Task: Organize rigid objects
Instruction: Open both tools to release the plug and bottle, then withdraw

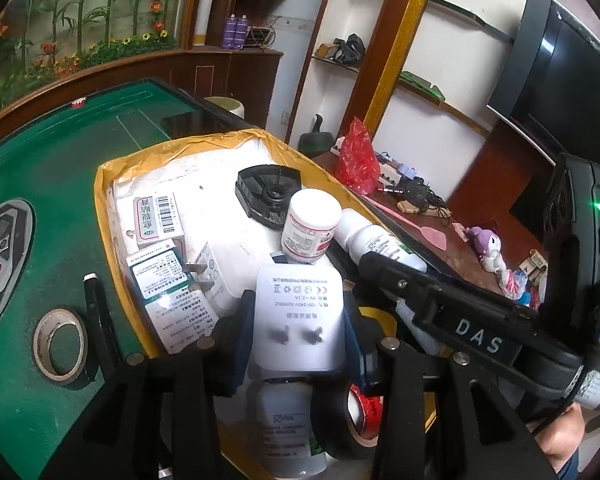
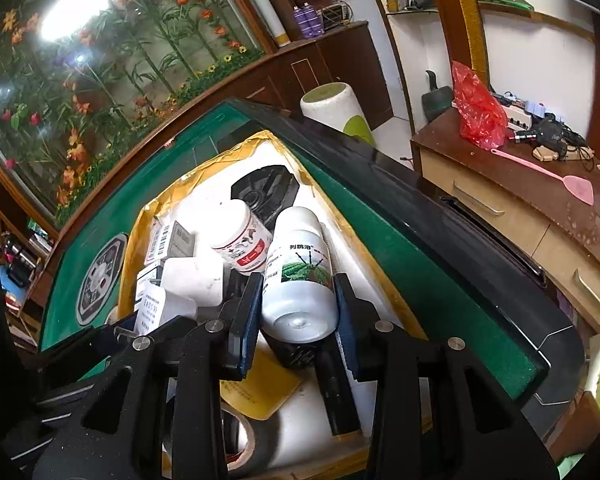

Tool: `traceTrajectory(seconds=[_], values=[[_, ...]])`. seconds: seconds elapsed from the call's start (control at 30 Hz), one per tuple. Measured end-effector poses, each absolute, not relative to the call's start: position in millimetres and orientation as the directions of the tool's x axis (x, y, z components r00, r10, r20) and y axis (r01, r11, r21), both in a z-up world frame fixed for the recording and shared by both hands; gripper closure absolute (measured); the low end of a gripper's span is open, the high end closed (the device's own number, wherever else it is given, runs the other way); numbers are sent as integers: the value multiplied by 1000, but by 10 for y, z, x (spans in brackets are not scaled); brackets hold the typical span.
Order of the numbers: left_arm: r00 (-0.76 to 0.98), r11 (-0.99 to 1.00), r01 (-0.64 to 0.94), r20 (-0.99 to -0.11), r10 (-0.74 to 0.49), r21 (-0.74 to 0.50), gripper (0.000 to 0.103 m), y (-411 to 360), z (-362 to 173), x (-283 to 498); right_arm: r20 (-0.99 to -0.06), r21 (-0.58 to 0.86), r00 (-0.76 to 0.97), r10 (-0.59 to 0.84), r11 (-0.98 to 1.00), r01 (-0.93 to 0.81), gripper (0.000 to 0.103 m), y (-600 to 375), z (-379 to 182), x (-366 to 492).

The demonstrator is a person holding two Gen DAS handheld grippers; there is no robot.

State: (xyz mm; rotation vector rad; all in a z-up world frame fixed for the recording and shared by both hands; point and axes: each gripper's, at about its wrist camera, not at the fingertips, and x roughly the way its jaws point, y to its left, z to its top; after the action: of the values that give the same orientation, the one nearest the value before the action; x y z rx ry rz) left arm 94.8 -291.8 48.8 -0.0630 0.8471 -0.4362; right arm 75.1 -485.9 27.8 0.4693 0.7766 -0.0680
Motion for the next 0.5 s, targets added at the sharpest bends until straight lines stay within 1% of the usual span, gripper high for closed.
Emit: traceTrajectory(seconds=[0.07, 0.13, 0.2, 0.23, 0.5], values=[[571, 904, 356, -710, -412, -238, 47, -2909, 493, 942, -689, 384, 717, 108, 894, 233, 68, -4868, 296, 748], [574, 900, 357, -702, -421, -248, 35, -2891, 518, 917, -678, 382, 729, 97, 893, 236, 66, -4881, 340, 713], [577, 898, 359, -695, -429, -257, 31, -2872, 535, 908, -672, 379, 736, 82, 892, 247, 59, -4880, 383, 686], [577, 895, 359, -691, -435, -263, 31, -2854, 552, 893, -669, 381, 739, 79, 890, 249, 55, -4884, 402, 674], [605, 884, 369, -648, -463, -287, 31, -2677, 740, 741, -604, 408, 794, 73, 884, 229, 55, -4792, 704, 458]])
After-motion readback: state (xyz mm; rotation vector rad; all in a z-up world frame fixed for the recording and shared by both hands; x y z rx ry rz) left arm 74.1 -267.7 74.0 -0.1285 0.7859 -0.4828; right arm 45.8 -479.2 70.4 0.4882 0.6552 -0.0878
